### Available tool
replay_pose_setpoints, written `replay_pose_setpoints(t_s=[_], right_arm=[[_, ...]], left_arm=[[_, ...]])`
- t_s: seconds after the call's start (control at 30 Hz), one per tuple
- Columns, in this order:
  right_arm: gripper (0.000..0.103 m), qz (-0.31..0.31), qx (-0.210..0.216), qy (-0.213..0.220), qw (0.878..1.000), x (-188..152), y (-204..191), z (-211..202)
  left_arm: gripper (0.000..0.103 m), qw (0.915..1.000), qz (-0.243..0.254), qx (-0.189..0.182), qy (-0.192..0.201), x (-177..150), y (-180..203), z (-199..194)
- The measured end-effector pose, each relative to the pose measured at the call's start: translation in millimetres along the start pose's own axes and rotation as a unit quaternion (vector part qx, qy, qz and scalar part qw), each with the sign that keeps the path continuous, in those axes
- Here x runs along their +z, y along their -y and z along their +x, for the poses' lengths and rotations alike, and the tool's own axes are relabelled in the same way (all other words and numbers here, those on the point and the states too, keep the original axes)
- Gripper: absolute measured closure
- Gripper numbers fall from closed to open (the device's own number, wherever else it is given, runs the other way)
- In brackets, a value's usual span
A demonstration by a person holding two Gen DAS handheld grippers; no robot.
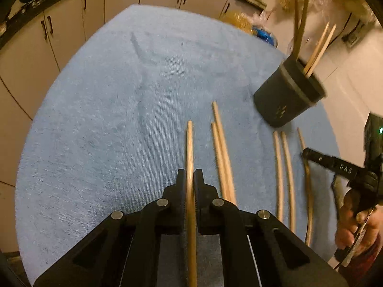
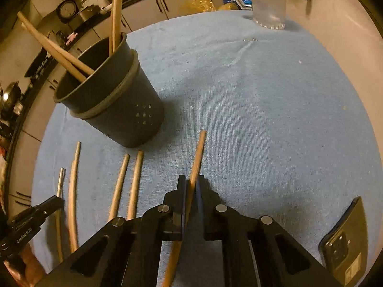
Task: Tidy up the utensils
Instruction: 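Close the left tool on a chopstick while the right tool grasps another, then lift both chopsticks upright and carry them over the black cup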
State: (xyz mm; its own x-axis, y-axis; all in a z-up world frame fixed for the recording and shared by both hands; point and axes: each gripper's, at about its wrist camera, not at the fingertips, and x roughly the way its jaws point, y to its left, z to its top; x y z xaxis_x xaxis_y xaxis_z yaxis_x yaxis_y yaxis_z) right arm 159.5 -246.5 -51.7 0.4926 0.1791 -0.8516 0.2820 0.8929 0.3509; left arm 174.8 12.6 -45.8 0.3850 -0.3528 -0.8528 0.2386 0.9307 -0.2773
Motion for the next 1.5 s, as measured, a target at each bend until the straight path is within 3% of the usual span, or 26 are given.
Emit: replay_pose_setpoints(t_s=[0.27,0.57,1.0,1.5], right_arm=[[0.097,0.0,0.081,0.103,0.991,-17.9,-0.8,-72.1],[0.097,-0.031,0.117,0.211,0.97,-43.7,-14.8,-130.3],[0.097,-0.037,0.127,0.256,0.958,-56.0,-14.3,-154.5],[0.097,-0.029,0.135,0.275,0.952,-54.3,-6.8,-169.2]], left_arm=[[0.097,0.9967,0.009,-0.022,0.077,0.3,16.8,-54.7],[0.097,0.9915,0.032,-0.026,0.123,-3.2,40.9,-98.4],[0.097,0.9871,0.047,-0.036,0.149,-5.6,61.7,-126.6],[0.097,0.9841,0.062,-0.038,0.162,1.5,77.5,-138.3]])
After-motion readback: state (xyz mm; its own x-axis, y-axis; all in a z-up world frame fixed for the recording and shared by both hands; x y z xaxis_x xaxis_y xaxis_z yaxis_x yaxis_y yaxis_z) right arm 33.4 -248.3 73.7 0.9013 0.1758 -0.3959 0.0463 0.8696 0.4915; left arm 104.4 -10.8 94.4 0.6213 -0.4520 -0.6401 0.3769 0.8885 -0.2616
